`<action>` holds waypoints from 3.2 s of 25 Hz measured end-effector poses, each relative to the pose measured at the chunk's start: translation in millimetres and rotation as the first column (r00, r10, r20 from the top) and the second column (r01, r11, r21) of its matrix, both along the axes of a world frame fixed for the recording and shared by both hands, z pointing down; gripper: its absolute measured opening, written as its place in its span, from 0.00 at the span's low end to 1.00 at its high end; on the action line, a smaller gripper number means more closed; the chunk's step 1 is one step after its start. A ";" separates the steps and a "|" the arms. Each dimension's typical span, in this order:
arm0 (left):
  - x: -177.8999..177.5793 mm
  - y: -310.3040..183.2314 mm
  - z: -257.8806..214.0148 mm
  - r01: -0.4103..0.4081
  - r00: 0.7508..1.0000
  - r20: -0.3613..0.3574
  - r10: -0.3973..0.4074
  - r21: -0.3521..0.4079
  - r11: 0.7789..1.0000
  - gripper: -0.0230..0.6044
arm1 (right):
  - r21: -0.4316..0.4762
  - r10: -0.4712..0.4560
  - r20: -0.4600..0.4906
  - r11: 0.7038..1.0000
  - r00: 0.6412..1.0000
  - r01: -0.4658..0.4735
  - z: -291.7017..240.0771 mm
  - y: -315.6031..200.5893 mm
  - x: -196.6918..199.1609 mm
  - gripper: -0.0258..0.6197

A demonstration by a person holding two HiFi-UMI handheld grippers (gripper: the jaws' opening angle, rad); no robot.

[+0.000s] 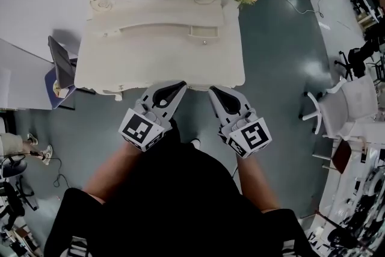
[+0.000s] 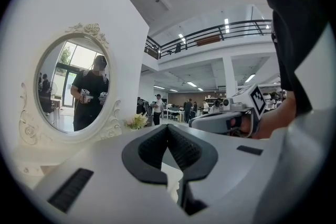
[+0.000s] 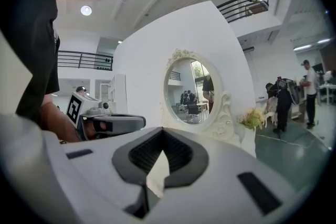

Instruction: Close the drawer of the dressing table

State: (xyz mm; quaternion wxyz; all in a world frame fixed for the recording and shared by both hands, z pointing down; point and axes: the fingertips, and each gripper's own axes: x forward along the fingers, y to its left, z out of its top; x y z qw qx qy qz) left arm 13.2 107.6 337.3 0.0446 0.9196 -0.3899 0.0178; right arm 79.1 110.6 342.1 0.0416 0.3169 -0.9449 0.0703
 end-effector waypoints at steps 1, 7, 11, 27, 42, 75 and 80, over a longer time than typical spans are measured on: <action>-4.4 -11.2 1.1 -0.005 1.000 -0.004 0.005 0.001 1.000 0.03 | -0.004 0.005 -0.008 1.000 1.000 -0.005 1.8 -10.3 -4.4 0.04; -29.8 -81.0 12.1 -0.073 0.997 0.012 0.073 0.009 0.997 0.02 | -0.038 0.047 -0.055 0.998 0.997 -0.050 13.5 -74.7 -31.8 0.04; -41.5 -120.9 18.5 -0.117 0.992 0.040 0.117 0.007 0.993 0.02 | -0.067 0.096 -0.091 0.992 0.991 -0.103 24.7 -113.7 -44.6 0.04; -73.7 -225.0 58.7 -0.180 0.983 0.021 0.180 -0.007 0.984 0.03 | -0.290 0.265 -0.189 0.905 0.946 -0.311 130.2 -213.1 -60.5 0.05; -37.3 -262.8 122.8 -0.203 0.979 0.015 0.205 -0.072 0.976 0.03 | -0.408 0.305 -0.308 0.813 0.901 -0.415 237.8 -258.2 -12.0 0.15; -34.0 -296.1 162.2 -0.175 0.983 0.025 0.180 -0.135 0.975 0.03 | -0.498 0.293 -0.515 0.663 0.806 -0.559 348.1 -301.2 -7.8 0.18; -36.9 -299.2 163.1 -0.167 0.985 0.023 0.172 -0.143 0.976 0.03 | -0.496 0.308 -0.511 0.656 0.802 -0.568 346.6 -301.6 -7.6 0.18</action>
